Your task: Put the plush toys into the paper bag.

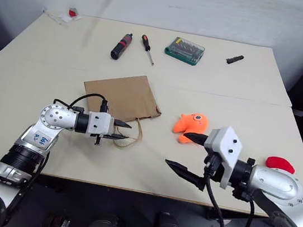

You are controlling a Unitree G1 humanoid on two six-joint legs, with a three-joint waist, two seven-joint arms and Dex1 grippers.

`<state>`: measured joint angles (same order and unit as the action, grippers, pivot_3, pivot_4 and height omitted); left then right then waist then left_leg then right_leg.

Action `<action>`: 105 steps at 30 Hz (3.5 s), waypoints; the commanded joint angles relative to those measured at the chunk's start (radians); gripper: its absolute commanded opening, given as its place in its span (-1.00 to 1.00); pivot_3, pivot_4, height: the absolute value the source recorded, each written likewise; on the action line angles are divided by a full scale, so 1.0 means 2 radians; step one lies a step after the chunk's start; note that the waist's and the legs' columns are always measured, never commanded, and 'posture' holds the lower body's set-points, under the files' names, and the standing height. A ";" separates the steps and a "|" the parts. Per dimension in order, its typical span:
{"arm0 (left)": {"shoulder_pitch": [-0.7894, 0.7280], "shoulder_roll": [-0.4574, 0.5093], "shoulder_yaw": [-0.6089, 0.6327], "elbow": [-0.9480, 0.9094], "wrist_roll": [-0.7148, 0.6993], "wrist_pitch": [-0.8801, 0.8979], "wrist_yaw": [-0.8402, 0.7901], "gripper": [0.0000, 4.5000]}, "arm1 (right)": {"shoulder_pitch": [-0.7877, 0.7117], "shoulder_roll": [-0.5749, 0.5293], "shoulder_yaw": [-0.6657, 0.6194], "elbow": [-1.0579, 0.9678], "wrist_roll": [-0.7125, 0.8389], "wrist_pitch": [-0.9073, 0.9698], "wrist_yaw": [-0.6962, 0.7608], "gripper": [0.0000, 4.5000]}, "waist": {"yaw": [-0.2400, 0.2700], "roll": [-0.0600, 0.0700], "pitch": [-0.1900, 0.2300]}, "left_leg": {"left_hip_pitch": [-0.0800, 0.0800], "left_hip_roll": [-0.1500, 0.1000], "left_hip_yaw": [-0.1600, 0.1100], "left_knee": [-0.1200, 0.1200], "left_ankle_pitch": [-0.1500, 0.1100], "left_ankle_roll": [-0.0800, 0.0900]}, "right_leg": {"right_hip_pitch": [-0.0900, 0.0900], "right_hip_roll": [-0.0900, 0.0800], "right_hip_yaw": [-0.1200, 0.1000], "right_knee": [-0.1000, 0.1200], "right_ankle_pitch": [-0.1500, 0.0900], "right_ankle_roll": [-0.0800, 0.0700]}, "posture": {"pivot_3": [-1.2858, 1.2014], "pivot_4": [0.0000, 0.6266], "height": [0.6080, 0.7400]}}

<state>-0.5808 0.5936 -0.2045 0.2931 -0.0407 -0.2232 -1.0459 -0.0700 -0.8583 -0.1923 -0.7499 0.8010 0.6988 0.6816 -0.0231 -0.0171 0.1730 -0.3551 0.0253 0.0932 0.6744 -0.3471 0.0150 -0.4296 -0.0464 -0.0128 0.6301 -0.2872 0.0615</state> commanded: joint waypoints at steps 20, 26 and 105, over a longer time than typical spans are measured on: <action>-0.069 -0.021 0.172 -0.172 -0.300 0.481 0.076 -1.00 | -0.268 0.221 0.220 0.302 -0.196 -0.088 -0.014 -0.99 | -0.005 -0.001 0.001 | -0.001 0.000 0.000 0.004 0.000 -0.001 | -0.002 0.001 0.001 0.006 0.000 0.000 | 0.03 -0.52 1.00; -0.045 -0.031 0.170 -0.213 -0.312 0.483 0.090 -1.00 | -0.329 0.302 0.257 0.452 -0.269 -0.149 -0.012 -0.99 | -0.004 -0.001 0.001 | -0.003 0.001 0.001 0.004 0.000 -0.002 | -0.004 0.001 0.001 0.007 0.000 -0.001 | 0.03 -0.52 1.00; -0.067 -0.049 0.225 -0.216 -0.410 0.550 0.213 -1.00 | -0.272 0.285 0.112 0.239 -0.108 0.151 -0.093 -0.99 | -0.004 0.000 0.002 | -0.007 0.000 0.000 0.005 0.001 -0.003 | -0.008 0.001 0.001 0.008 0.000 -0.001 | 0.03 -0.52 1.00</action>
<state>-0.6956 0.4892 0.2275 -0.1090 -0.8392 0.8868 -0.6141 -0.5822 -0.2993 -0.0246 -0.3007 0.6117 1.0115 0.4954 -0.0310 -0.0170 0.1762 -0.3684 0.0262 0.0934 0.6835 -0.3447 0.0097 -0.4458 -0.0438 -0.0119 0.6465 -0.2879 0.0602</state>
